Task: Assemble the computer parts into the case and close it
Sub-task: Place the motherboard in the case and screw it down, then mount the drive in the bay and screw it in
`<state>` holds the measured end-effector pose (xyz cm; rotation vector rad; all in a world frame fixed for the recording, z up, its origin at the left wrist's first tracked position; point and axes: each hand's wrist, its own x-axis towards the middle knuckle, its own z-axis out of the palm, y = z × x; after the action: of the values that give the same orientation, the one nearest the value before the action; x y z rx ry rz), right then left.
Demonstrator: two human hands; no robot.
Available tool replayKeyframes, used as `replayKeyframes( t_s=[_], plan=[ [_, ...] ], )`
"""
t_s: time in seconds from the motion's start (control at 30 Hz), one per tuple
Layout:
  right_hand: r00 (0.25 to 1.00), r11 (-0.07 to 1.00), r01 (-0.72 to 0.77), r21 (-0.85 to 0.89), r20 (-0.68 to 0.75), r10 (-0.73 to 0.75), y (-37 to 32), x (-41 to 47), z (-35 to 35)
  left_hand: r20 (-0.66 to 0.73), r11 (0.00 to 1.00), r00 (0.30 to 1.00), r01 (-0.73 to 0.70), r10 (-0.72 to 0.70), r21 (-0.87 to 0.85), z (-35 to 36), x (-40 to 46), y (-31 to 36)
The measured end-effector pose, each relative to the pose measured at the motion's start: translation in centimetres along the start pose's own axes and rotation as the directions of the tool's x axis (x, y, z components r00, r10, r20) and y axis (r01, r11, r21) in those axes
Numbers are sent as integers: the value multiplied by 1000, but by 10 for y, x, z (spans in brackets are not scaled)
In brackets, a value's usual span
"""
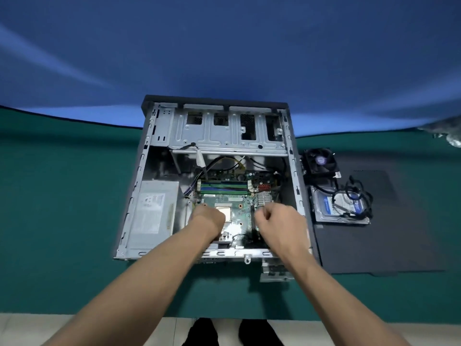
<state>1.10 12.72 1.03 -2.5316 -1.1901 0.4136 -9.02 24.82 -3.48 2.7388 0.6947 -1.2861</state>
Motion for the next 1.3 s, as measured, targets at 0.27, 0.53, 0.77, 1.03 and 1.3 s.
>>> replayKeyframes(
  t_s=[0.27,0.53,0.77,1.03,1.3],
  plan=[
    [985,743,-36,668,-103,141,21,-2,-24,-474,866,860,-81,-190,-493,-84,-28,57],
    [981,714,-169,680,43,191,137,14,-63,-768,848,610,-289,-195,-445,-129,-13,118],
    [971,986,-84,144,232,49,187,47,-71,-708,884,648,-114,-279,-453,-138,14,139],
    [881,802,338,-492,466,-85,196,89,-36,-824,872,526,-279,-210,-401,-133,20,134],
    [833,729,408,-550,551,-50,194,111,-26,-789,881,562,-208,-249,-426,-136,19,136]
  ],
)
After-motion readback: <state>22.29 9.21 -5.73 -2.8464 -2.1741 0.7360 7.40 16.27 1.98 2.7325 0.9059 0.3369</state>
